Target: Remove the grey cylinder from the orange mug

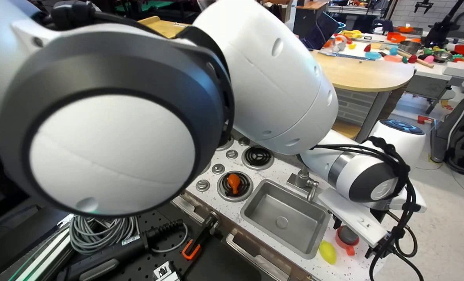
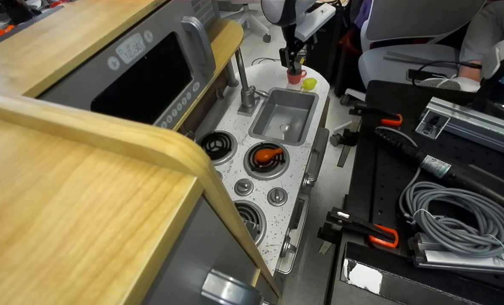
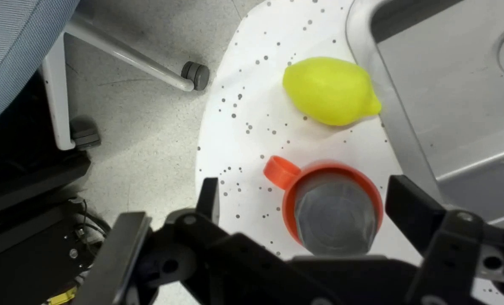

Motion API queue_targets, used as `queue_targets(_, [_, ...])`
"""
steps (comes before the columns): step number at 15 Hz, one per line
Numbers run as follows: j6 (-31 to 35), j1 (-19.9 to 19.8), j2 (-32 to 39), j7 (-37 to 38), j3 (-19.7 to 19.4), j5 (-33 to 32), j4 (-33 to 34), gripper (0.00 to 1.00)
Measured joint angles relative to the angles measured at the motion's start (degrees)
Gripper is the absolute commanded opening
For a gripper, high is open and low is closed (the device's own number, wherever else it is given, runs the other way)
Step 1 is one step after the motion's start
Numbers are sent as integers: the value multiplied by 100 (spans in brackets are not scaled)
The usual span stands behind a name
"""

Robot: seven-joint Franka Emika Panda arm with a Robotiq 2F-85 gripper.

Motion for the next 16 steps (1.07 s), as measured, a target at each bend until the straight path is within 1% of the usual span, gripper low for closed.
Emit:
queue_targets(1, [4, 22, 85, -26, -2, -85, 80, 100])
queue_targets(2, [8, 50, 165, -48, -2, -154, 160, 83])
queue_targets(3, [8, 81, 240, -74, -1, -181, 246, 74])
queue_targets(4, [9, 110, 306, -104, -1, -191, 330, 67])
queue_targets(5, [9, 135, 359, -129, -1, -192, 409, 57])
queue_targets(8, [9, 175, 401, -237, 0, -192, 563, 35])
queue_targets(9, [9, 175, 398, -277, 0, -192, 599, 27])
queue_targets(10, [9, 175, 390, -312, -2, -192, 624, 20])
queue_targets(11, [9, 175, 372, -349, -6, -192, 632, 16])
queue_targets(12, [9, 175, 344, -398, -8, -192, 632, 16])
queue_targets(13, [9, 174, 306, -470, -9, -192, 625, 13])
queue_targets(16, [-12, 176, 59, -640, -9, -192, 498, 11])
